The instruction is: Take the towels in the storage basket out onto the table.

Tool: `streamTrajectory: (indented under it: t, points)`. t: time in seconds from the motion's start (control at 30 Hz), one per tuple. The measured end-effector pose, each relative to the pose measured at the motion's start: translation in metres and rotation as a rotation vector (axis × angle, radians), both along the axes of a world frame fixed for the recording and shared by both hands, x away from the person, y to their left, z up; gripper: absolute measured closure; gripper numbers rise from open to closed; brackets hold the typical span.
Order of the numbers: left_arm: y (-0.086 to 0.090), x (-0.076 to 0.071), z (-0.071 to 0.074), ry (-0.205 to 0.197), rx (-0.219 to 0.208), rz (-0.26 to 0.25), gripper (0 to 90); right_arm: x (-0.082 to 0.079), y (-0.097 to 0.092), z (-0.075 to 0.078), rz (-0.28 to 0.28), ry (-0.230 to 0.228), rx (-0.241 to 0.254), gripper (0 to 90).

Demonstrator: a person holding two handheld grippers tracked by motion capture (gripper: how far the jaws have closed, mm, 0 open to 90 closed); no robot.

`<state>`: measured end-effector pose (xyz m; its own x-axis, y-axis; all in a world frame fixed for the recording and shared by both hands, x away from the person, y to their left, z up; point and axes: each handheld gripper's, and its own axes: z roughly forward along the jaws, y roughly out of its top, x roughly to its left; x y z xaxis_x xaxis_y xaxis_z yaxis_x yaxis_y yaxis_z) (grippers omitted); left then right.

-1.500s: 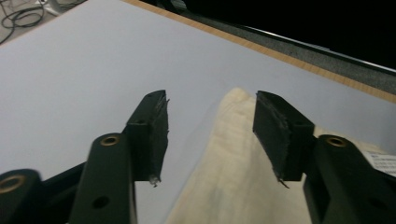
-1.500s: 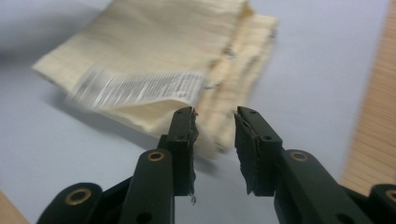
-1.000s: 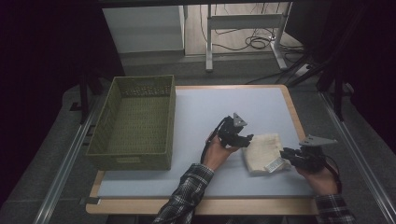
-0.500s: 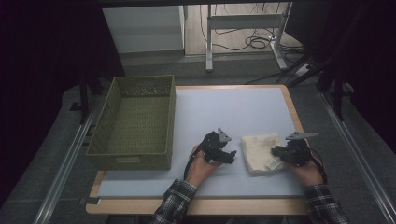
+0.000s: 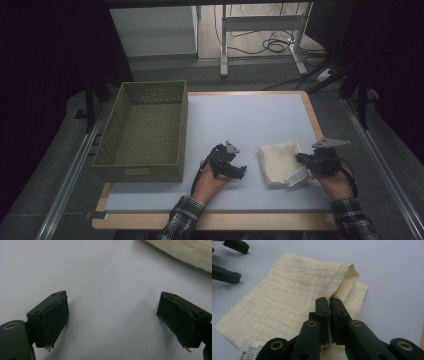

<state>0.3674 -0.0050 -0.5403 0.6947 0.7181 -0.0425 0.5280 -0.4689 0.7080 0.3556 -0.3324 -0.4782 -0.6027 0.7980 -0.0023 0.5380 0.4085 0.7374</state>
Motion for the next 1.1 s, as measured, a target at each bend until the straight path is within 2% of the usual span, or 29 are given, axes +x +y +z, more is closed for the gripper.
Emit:
streamTrajectory:
  t: [0.1,0.33,0.4,0.47,0.53,0.67,0.73,0.8,0.87,1.1]
  points:
    - [0.000,0.000,0.000,0.000,0.000,0.000,10.6,0.001,-0.004,0.000,-0.009,0.007,-0.007,84.7]
    - [0.000,0.000,0.000,-0.001,0.001,0.000,10.6,0.009,-0.011,-0.021,-0.034,0.064,-0.010,83.8]
    - [0.000,0.000,0.000,-0.002,0.001,0.000,10.6,0.011,-0.012,-0.026,-0.035,0.080,-0.014,75.1]
    - [0.000,0.000,0.000,-0.002,0.002,-0.001,10.6,0.011,-0.012,-0.026,-0.036,0.072,-0.021,70.7]
    - [0.000,0.000,0.000,-0.002,0.002,-0.001,10.6,0.010,-0.012,-0.023,-0.049,0.057,-0.006,64.2]
    - [0.000,0.000,0.000,-0.003,0.002,-0.001,10.6,0.016,-0.009,-0.019,-0.052,0.039,0.001,63.3]
    - [0.000,0.000,0.000,-0.003,0.002,-0.001,10.6,0.023,-0.005,-0.022,-0.058,0.054,-0.018,66.8]
    - [0.000,0.000,0.000,-0.003,0.002,-0.001,10.6,0.029,-0.003,-0.027,-0.058,0.083,-0.034,79.4]
    - [0.000,0.000,0.000,-0.004,0.002,-0.001,10.7,0.031,0.000,-0.029,-0.052,0.091,-0.027,86.0]
    - [0.000,0.000,0.000,-0.005,0.004,-0.001,10.7,0.018,0.022,-0.005,0.023,0.025,-0.024,87.0]
